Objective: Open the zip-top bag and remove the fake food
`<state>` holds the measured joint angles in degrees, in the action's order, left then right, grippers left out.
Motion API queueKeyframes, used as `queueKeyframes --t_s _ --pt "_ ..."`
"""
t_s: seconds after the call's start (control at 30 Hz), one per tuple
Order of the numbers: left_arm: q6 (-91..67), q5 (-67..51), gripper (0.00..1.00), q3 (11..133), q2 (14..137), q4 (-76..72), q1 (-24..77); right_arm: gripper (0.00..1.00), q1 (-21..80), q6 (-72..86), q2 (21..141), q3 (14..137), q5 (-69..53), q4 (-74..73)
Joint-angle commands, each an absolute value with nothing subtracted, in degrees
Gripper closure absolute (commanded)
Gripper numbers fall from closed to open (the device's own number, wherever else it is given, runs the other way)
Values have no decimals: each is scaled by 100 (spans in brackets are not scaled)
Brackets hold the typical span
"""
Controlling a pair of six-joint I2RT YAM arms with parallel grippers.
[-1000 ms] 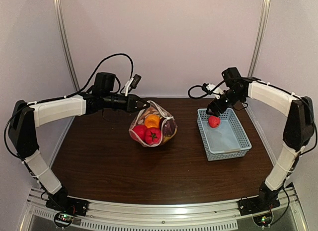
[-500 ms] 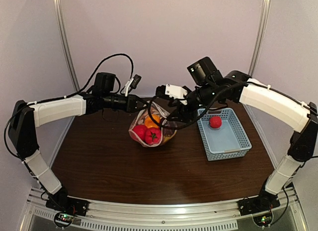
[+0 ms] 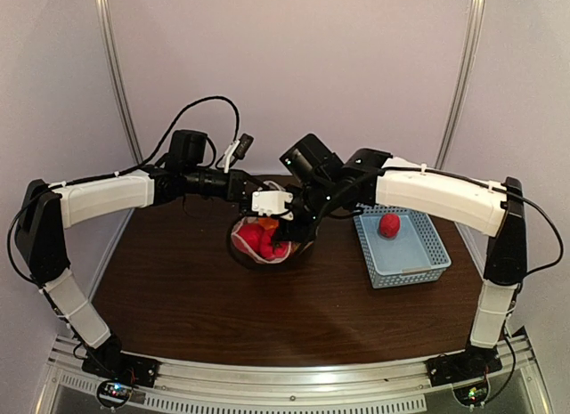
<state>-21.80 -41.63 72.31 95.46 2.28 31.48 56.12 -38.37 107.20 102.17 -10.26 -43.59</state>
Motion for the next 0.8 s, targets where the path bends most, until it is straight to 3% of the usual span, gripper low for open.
queueKeyframes --t_s 0.0,0.17,0.77 --pt "-2136 -4294 100 7221 9549 149 3094 47 5651 -3768 11010 10400 -518 -4215" --pt "-2127 -4293 100 7219 9536 149 3094 27 5654 -3761 11271 10485 -292 -4254" --pt "-2140 -4298 100 7216 9562 152 3094 12 5844 -3969 12126 10849 664 -4845"
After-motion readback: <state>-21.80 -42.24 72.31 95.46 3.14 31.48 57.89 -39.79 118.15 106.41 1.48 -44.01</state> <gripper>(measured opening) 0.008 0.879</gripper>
